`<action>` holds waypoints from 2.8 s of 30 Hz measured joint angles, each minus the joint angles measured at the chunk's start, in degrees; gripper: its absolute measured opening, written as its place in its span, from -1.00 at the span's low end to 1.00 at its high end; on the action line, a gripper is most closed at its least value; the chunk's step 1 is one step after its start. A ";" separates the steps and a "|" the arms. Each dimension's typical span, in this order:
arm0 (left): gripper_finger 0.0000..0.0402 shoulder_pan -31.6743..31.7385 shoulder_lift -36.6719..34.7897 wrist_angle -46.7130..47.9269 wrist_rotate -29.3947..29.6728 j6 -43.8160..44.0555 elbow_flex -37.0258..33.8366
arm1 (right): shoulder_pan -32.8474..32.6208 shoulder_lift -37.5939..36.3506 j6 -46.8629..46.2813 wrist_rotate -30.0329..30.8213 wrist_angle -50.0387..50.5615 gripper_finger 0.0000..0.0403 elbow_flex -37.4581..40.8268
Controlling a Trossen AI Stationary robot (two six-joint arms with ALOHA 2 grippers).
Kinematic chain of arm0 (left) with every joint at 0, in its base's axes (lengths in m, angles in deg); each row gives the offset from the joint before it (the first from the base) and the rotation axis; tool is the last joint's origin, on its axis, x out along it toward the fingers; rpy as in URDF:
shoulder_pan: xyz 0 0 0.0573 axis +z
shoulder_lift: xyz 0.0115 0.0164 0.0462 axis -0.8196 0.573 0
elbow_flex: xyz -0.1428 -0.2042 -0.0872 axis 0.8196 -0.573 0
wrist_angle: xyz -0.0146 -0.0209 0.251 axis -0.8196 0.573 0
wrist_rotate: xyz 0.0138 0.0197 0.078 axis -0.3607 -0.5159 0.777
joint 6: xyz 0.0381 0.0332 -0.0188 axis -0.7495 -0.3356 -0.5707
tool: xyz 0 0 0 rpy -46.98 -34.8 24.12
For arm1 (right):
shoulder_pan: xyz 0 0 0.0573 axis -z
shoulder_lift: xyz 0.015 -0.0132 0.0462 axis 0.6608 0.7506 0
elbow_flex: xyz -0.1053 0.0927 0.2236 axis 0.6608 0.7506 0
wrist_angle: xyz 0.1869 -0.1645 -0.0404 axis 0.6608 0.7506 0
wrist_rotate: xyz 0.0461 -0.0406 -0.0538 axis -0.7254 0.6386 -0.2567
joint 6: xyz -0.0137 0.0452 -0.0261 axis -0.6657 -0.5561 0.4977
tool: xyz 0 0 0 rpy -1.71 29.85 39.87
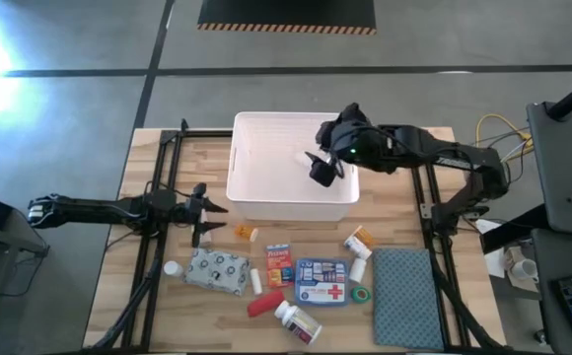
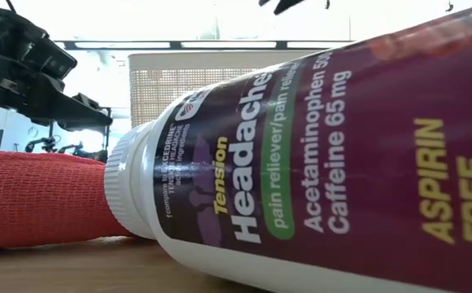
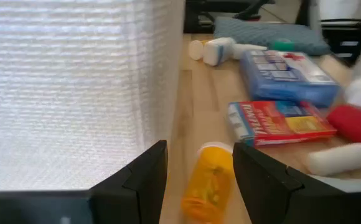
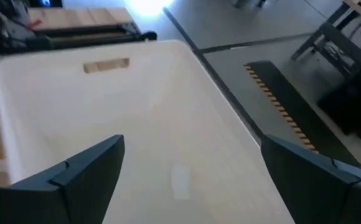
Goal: Pick & place medical supplies in basket/bin
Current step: Put the white bandage into the white bin
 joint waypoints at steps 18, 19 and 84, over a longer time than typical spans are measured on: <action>-0.19 0.01 0.84 -26.18 -2.50 67.16 0.12 | -3.31 -0.38 -12.91 2.19 8.19 0.83 -2.33; -0.18 -0.09 0.85 -26.11 -2.58 67.68 0.09 | -3.29 -0.38 -12.95 2.89 8.18 0.83 -2.24; -0.18 -9.03 45.70 75.61 15.23 93.25 42.74 | -3.24 -0.44 -9.86 4.74 8.19 0.83 3.41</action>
